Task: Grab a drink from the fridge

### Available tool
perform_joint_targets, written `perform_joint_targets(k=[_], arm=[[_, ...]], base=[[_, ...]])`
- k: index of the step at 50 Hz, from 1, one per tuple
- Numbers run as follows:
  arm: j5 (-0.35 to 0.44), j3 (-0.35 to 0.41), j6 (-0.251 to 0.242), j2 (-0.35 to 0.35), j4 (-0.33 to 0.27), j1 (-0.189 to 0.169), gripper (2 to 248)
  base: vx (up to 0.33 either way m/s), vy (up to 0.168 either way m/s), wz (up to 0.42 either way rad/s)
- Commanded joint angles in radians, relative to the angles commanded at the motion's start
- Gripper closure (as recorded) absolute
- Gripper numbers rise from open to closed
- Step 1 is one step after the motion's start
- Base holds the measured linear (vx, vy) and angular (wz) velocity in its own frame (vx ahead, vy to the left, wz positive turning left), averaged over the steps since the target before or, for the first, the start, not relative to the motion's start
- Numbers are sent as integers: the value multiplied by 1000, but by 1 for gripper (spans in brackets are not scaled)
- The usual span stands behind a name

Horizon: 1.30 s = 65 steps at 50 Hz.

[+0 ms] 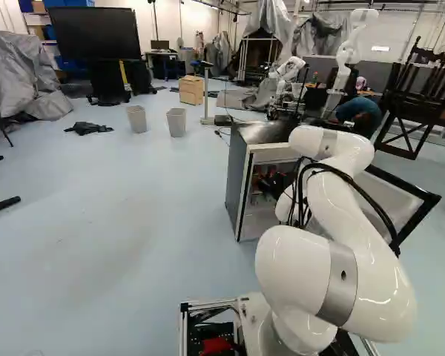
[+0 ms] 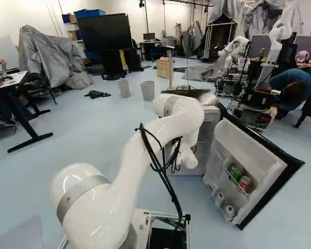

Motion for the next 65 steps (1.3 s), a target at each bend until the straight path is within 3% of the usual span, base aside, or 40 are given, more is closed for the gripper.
perform_joint_targets(k=[65], arm=[[0,503,0,386,0,-143,158]], base=[[0,0,0]])
